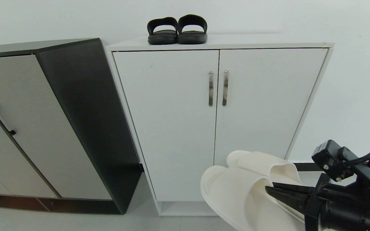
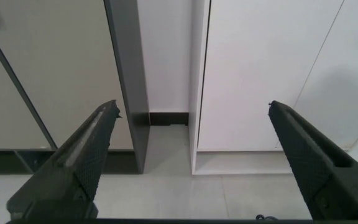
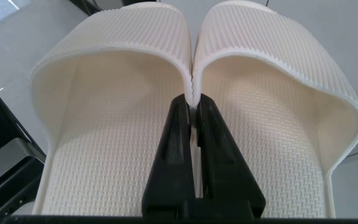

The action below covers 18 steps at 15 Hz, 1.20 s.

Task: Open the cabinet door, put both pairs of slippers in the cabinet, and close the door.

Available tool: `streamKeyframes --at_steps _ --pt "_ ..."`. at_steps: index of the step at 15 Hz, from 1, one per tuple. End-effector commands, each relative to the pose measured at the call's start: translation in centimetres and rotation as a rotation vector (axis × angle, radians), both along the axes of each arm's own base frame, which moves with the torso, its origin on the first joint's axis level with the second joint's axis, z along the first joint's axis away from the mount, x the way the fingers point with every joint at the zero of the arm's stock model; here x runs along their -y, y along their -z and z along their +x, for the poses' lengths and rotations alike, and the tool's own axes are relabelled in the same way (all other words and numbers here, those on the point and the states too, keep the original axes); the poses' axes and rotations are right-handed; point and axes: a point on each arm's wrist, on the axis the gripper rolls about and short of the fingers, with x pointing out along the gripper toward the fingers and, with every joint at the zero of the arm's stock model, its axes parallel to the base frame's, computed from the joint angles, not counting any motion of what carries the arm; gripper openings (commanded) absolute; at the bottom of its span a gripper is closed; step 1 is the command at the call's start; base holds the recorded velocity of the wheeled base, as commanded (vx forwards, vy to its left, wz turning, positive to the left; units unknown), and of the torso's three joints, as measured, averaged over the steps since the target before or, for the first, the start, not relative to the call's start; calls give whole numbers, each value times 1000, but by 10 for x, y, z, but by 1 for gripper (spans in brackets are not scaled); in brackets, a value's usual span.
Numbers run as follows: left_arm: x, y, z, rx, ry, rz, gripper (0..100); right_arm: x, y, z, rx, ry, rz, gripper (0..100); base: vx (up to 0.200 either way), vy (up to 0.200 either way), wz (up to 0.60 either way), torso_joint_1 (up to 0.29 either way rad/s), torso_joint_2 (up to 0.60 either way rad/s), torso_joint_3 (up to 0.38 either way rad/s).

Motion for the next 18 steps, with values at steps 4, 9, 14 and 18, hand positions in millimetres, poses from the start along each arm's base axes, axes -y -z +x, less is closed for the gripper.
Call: streamKeyframes --at_steps 4,9,14,18 --pt "1 -83 14 -4 75 -14 100 -1 0 0 1 -9 -1 0 0 0 0 0 0 0" --pt "15 -123 93 -100 487 -14 100 0 1 -1 17 -18 -18 0 0 0 0 0 0 0" --pt "62 -134 158 -141 742 0 100 -1 3 1 7 -18 -26 0 0 0 0 0 0 0" --pt "136 -153 190 -122 836 -42 100 0 1 0 15 -10 -21 0 0 0 0 0 0 0"
